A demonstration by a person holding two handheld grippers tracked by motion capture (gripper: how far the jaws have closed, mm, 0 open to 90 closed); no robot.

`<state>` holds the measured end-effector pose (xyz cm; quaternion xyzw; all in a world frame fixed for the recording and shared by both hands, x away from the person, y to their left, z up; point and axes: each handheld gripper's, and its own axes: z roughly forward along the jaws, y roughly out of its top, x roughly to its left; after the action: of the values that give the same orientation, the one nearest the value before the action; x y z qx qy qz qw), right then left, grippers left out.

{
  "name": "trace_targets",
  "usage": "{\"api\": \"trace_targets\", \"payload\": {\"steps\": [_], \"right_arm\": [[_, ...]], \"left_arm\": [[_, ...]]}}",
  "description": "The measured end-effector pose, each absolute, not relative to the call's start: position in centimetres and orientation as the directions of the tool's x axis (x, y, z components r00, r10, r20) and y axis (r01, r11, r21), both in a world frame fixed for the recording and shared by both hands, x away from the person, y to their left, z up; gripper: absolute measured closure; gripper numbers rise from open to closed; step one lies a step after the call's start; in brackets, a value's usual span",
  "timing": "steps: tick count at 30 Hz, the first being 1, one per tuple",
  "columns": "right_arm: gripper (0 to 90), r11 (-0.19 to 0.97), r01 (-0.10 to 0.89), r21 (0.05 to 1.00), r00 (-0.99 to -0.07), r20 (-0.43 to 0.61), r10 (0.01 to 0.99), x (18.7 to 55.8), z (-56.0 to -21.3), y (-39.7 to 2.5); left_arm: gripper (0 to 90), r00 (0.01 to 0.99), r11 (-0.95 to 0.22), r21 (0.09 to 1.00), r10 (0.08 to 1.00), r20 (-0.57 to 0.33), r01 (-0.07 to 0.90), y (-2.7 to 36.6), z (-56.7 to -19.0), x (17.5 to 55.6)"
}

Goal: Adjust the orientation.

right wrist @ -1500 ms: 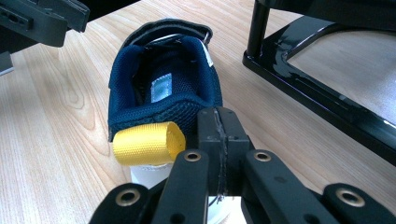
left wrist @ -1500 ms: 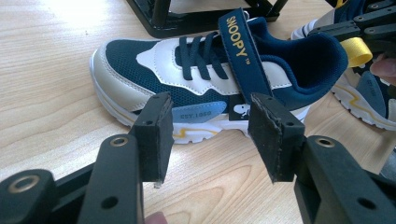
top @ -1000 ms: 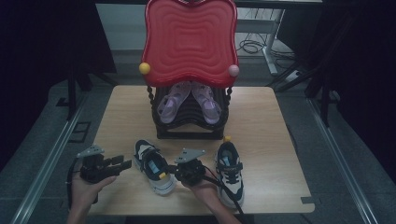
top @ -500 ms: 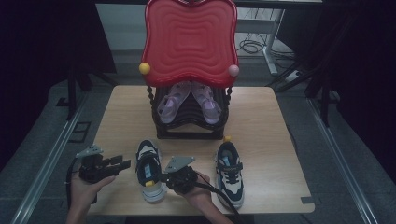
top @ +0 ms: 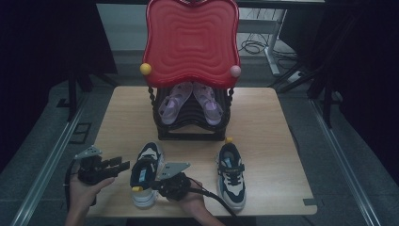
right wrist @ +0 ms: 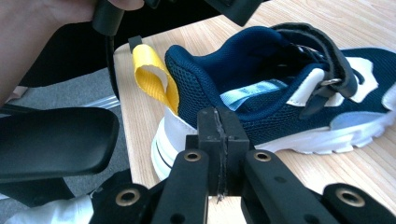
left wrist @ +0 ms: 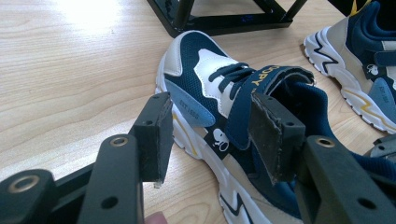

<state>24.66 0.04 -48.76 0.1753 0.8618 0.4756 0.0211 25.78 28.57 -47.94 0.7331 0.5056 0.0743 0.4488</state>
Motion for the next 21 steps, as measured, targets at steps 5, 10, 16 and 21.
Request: {"api": "trace_targets", "payload": {"steps": [5,10,16,21], "right_arm": [[90.0,0.48,0.283,0.831,-0.939,0.138,0.315,24.5,-49.0,0.6],[90.0,0.479,0.278,0.833,-0.942,0.137,0.308,24.3,-49.2,1.2],[90.0,0.472,0.275,0.838,-0.943,0.139,0.303,24.3,-49.3,2.0],[90.0,0.463,0.276,0.842,-0.943,0.145,0.298,24.3,-49.5,2.7]], "left_arm": [[50.0,0.476,-0.086,0.733,0.81,-0.344,0.675,28.6,-47.9,25.7],[50.0,0.474,-0.082,0.735,0.811,-0.344,0.673,28.8,-47.9,25.7],[49.9,0.469,-0.075,0.736,0.813,-0.345,0.672,29.1,-47.8,25.6],[49.9,0.465,-0.071,0.737,0.815,-0.345,0.672,29.3,-47.8,25.6]]}}
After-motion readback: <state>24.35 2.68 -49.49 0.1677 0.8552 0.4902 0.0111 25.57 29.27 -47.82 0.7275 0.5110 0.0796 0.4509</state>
